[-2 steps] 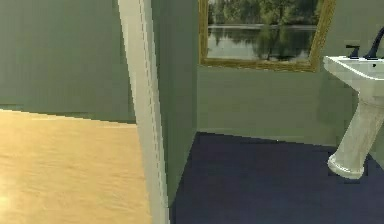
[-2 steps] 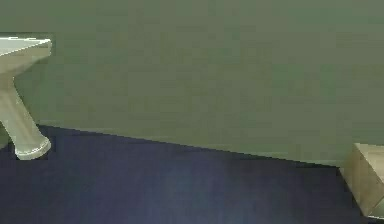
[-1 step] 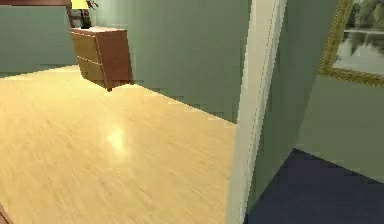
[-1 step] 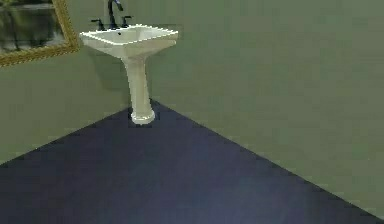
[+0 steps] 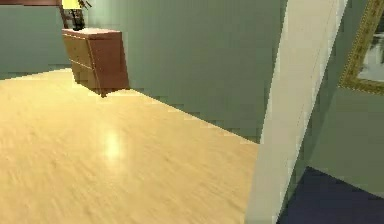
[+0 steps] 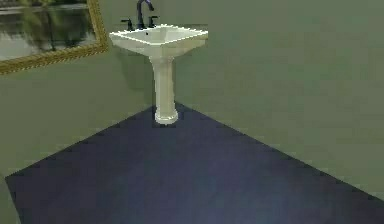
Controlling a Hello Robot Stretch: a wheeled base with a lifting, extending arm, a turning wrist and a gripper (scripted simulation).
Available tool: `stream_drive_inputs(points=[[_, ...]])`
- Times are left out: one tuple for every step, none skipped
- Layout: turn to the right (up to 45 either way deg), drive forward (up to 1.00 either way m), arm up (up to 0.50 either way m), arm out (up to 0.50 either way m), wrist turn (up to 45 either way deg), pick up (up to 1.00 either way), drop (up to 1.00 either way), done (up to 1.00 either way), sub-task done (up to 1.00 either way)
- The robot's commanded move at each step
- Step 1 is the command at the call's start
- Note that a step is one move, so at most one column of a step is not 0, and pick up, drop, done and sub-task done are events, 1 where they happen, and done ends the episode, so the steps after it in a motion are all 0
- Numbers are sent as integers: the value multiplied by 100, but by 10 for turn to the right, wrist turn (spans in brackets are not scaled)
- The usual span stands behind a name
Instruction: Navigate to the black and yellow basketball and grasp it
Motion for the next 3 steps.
stream_drive_inputs(points=[[-390, 0, 0, 0, 0, 0, 0, 0, 0], [0, 80, 0, 0, 0, 0, 0, 0, 0], [240, 0, 0, 0, 0, 0, 0, 0, 0]])
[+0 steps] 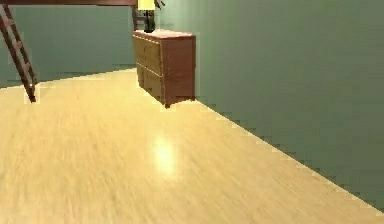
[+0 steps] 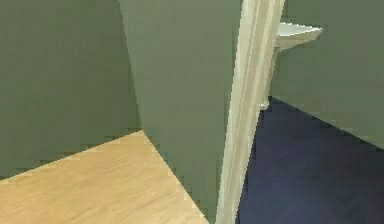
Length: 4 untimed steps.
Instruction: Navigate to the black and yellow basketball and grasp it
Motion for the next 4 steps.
stream_drive_inputs(points=[[0, 35, 0, 0, 0, 0, 0, 0, 0], [-450, 0, 0, 0, 0, 0, 0, 0, 0], [-360, 0, 0, 0, 0, 0, 0, 0, 0], [0, 80, 0, 0, 0, 0, 0, 0, 0]])
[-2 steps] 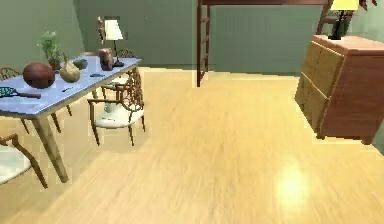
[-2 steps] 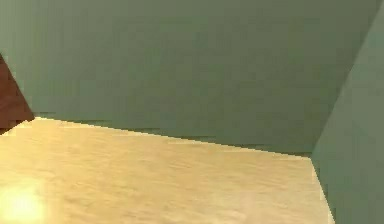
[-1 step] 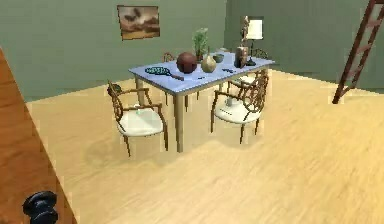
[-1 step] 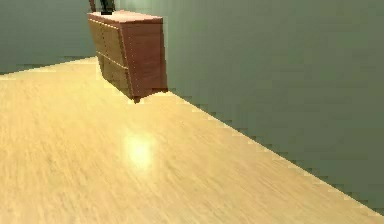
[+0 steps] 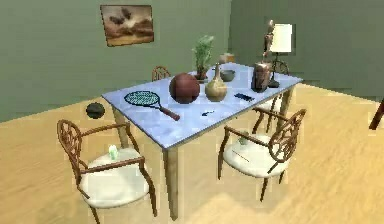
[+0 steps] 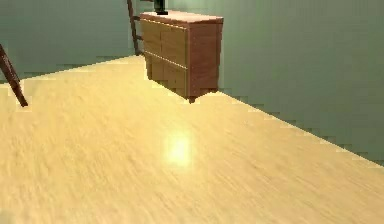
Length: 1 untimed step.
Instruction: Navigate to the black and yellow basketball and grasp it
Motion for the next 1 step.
stream_drive_inputs(points=[[-450, 0, 0, 0, 0, 0, 0, 0, 0]])
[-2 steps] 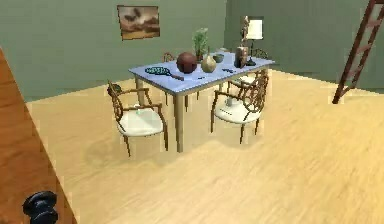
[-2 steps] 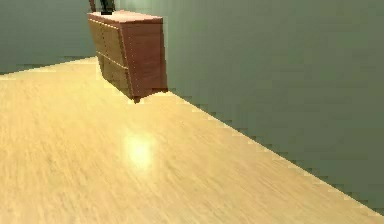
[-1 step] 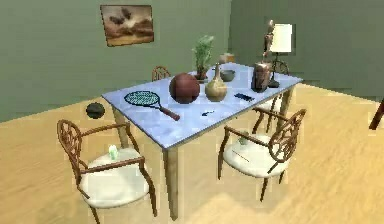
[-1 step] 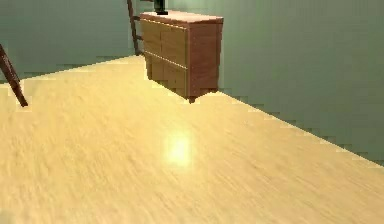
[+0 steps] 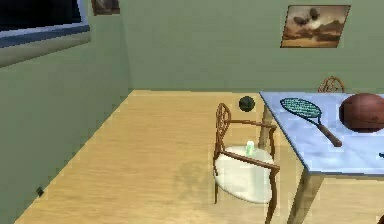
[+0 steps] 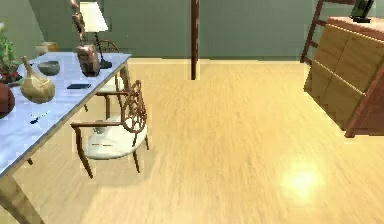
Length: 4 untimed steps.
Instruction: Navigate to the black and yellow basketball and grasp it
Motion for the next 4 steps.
stream_drive_inputs(points=[[-120, 0, 0, 0, 0, 0, 0, 0, 0], [0, 100, 0, 0, 0, 0, 0, 0, 0], [-60, 0, 0, 0, 0, 0, 0, 0, 0], [0, 55, 0, 0, 0, 0, 0, 0, 0]])
